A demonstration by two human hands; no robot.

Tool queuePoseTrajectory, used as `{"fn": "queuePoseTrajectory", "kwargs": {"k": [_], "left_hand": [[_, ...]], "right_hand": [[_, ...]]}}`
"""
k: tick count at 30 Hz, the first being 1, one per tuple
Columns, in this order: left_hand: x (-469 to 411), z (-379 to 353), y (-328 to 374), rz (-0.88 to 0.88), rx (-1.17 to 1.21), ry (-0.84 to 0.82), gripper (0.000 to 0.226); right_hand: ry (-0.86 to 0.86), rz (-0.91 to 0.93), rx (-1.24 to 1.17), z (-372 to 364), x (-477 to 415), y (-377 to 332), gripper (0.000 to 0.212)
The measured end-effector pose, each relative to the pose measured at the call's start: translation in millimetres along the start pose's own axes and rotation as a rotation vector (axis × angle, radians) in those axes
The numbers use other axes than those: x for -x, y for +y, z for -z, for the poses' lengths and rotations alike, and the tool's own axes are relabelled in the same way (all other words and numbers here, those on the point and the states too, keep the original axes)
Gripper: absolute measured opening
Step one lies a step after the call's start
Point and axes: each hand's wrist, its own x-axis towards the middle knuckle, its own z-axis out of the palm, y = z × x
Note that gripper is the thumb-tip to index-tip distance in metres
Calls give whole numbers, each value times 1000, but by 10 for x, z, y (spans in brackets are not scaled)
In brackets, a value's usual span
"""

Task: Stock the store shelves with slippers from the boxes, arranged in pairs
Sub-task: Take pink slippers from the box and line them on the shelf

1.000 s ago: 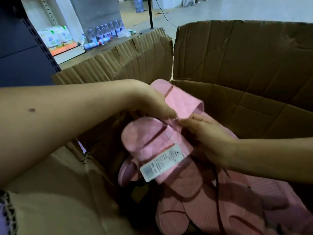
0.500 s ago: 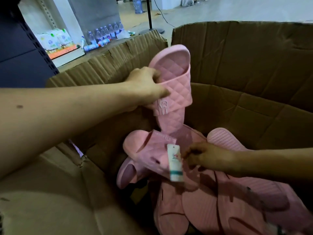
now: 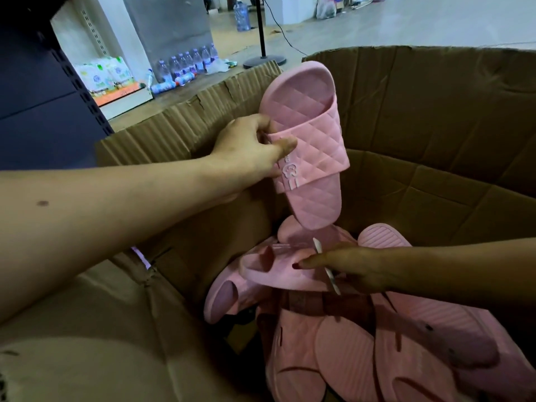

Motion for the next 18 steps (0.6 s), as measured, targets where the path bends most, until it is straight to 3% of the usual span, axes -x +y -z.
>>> {"fn": "queuePoseTrajectory", "kwargs": {"k": [2, 5, 8, 10, 12, 15, 18], "left_hand": [[-59, 23, 28, -42, -64, 20, 24], [-78, 53, 113, -229, -567, 72, 21], [-19, 53, 156, -378, -817, 23, 30], [19, 54, 114, -330, -938, -55, 31], [41, 73, 57, -202, -1049, -162, 30], [90, 80, 31, -80, -1136, -270, 31], [103, 68, 16, 6, -1028, -320, 36]], "right_hand": [[30, 10, 14, 25, -26, -13, 64], [30, -1, 101, 77, -37, 1, 59], [142, 41, 178, 230, 35, -52, 37], [273, 98, 329, 369, 107, -147, 31], [408, 175, 357, 463, 144, -251, 41], [505, 266, 181, 448, 158, -391, 47], [483, 353, -40, 345, 166, -500, 41]]}}
